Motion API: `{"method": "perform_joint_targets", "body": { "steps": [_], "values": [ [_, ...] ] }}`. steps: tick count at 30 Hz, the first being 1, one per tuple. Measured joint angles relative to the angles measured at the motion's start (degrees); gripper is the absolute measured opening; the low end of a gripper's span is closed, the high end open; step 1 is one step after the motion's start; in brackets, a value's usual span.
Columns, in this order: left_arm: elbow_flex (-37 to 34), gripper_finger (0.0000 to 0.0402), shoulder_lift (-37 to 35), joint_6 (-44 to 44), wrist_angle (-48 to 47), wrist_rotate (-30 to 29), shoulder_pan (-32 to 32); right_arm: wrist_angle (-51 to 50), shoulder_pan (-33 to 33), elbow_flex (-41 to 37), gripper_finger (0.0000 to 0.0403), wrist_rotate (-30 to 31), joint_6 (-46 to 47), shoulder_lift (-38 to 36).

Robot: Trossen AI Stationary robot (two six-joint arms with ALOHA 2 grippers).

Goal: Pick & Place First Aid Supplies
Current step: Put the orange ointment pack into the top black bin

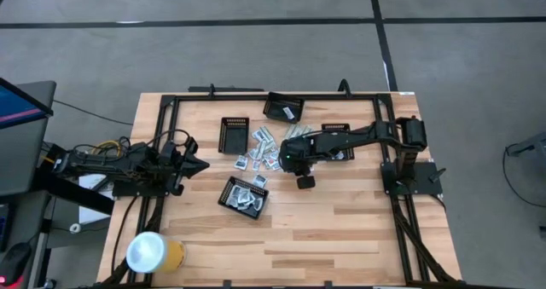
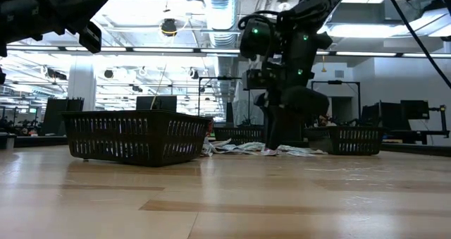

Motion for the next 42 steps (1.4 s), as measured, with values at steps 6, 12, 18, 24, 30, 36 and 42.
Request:
{"method": "perform_joint_targets", "body": {
  "steps": [6, 12, 18, 24, 30, 36, 42],
  "values": [
    [0.01, 0.0008, 0.0, 0.0, -0.02, 0.01, 0.0, 0.53, -0.05, 0.0, 0.0082, 0.0, 0.02, 0.0],
    [0.0, 0.0008, 0.0, 0.0, -0.02, 0.01, 0.0, 0.77, -0.05, -0.62, 0.0082, 0.0, 0.02, 0.0],
    [0.0, 0.0008, 0.0, 0.0, -0.02, 0.02, 0.0, 5.75, -0.05, -4.82, 0.0082, -0.02, 0.12, -0.4],
    [0.02, 0.0008, 0.0, -0.01, -0.02, 0.01, 0.0, 8.96, -0.03, -8.19, 0.0076, -0.06, 1.15, -0.45],
    [0.02, 0.0008, 0.0, 0.0, -0.02, 0.01, -0.01, 9.18, -0.03, -8.53, 0.0013, 0.0, 1.05, -0.33],
    [0.01, 0.0008, 0.0, 0.0, -0.02, 0.01, 0.0, 9.38, -0.03, -8.59, 0.0005, -0.06, 1.09, -0.22],
    [0.0, 0.0008, 0.0, -0.02, -0.02, 0.0, 0.0, 9.76, -0.03, -8.69, 0.0001, -0.07, 1.1, -0.14]
  ]
}}
